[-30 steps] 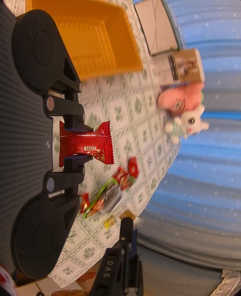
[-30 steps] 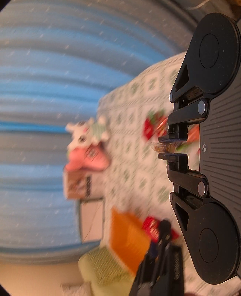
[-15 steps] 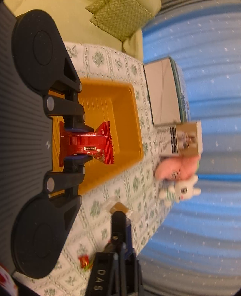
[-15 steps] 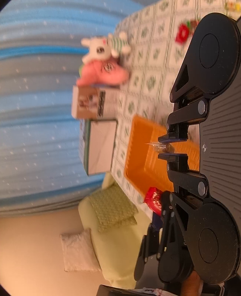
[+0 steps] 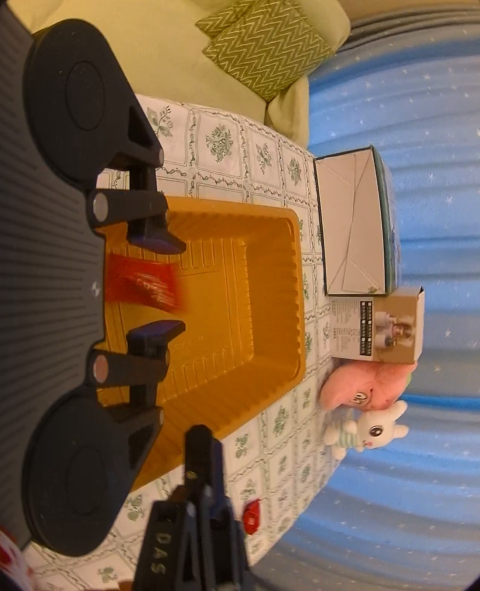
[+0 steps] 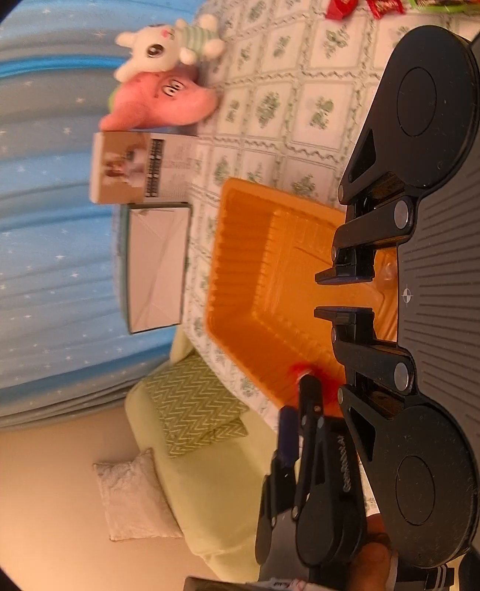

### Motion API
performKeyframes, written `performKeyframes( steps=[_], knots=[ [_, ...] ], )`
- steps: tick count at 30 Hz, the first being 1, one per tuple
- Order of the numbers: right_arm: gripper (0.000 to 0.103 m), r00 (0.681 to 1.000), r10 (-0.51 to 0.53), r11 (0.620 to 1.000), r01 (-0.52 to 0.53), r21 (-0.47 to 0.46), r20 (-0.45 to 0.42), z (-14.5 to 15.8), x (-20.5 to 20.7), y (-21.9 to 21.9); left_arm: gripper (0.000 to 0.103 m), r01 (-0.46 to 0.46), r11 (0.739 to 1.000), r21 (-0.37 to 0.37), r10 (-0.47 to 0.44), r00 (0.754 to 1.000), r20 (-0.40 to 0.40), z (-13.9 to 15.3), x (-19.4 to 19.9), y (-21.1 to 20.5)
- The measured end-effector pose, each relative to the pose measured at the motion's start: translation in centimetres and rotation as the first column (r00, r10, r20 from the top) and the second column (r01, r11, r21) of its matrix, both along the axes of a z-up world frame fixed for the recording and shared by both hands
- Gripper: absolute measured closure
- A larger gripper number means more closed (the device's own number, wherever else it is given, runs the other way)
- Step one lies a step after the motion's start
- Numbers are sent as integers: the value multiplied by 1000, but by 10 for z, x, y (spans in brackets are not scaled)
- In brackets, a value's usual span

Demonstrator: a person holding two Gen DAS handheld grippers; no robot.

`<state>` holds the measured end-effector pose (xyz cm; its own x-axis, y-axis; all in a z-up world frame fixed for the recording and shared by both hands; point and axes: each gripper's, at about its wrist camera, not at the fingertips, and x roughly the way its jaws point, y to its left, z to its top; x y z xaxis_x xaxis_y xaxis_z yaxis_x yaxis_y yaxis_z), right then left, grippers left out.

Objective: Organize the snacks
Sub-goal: 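Carry both candies to the orange tray and open both tools to drop them, then return both tools to the snack pile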

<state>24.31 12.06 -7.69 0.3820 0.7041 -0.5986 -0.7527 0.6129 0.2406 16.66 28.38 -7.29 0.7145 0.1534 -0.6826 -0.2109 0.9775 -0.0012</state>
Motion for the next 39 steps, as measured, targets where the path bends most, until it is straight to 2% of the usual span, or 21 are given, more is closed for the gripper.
performKeyframes(
  steps=[5,12,14,16,18,25,33,36,39],
  knots=[
    [89,999,-33,999,33,1,-19,-2,1,-9,64,-18,1000,-4,18,1000,17,5,-7,2],
    [87,994,-108,993,108,42,7,16,-12,-37,64,-18,1000,-10,19,999,48,24,-23,-17],
    [82,991,-131,990,130,53,14,22,-20,-47,64,-12,1000,-7,12,999,48,29,-27,-26],
    [67,988,-154,987,152,59,20,27,-29,-58,64,-5,1000,-14,6,999,49,33,-33,-36],
    [59,983,-184,981,182,63,22,31,-38,-71,64,1,1000,-24,0,999,51,38,-39,-46],
    [58,958,-285,958,284,35,24,36,-73,-119,64,27,999,-38,-24,998,64,53,-59,-87],
    [57,914,-404,915,404,15,26,34,-103,-182,62,87,994,-68,-82,994,70,54,-72,-142],
    [57,896,-444,896,444,8,26,32,-111,-206,60,108,991,-81,-103,992,68,52,-75,-162],
    [57,878,-477,879,478,0,25,30,-118,-227,53,120,988,-94,-114,991,66,49,-75,-178]
  ],
)
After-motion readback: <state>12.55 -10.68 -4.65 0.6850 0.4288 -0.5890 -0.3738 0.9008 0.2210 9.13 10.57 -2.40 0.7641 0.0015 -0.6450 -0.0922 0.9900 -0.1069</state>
